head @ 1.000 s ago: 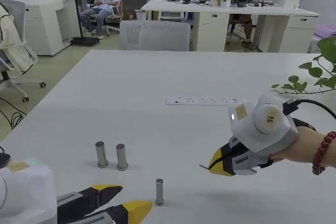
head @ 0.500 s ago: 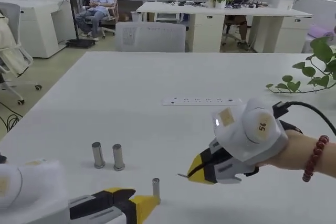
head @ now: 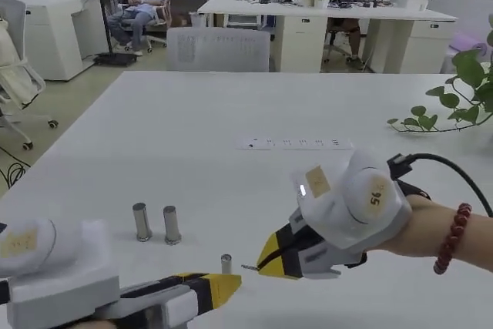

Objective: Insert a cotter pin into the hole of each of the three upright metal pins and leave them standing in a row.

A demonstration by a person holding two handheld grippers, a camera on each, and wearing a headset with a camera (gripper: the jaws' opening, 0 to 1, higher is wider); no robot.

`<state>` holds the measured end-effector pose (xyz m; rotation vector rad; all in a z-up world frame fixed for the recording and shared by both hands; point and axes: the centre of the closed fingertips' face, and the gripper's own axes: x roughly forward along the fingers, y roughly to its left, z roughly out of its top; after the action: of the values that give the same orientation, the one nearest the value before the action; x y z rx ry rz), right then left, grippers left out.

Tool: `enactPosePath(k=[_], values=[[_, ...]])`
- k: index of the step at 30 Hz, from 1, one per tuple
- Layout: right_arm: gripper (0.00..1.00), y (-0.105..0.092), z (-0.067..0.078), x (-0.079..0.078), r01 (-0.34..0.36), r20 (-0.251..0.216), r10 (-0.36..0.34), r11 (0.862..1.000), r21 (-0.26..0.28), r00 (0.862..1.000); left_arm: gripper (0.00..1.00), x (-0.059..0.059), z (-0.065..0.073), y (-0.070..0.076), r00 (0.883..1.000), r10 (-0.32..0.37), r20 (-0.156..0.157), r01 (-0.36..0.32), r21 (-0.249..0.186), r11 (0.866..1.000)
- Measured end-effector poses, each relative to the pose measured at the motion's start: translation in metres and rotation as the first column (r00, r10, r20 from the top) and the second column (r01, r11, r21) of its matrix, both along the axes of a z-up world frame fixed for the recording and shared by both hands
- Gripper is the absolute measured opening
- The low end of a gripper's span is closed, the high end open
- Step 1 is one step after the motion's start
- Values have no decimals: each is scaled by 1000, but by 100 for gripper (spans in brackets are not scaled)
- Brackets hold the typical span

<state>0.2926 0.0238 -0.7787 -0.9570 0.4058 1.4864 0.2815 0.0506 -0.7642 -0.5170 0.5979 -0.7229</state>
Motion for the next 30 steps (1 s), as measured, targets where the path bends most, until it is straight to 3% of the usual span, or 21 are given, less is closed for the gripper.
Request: enactPosePath(k=[5,6,11,30], values=[[2,5,0,-8,-25,2,25,1000,1,1000,18,2,-3,0,999,1,-35,-2,-15,1000],[2,6,0,-8,-29,2,29,1000,1,1000,17,2,-6,0,999,2,-54,-2,-9,1000],[2,8,-1,-11,-41,4,41,999,2,999,14,3,-10,-2,997,-1,-81,-1,-21,1000],[2,8,-5,-19,-62,21,62,998,-9,998,3,-1,-15,-13,990,-36,-139,27,-66,997]])
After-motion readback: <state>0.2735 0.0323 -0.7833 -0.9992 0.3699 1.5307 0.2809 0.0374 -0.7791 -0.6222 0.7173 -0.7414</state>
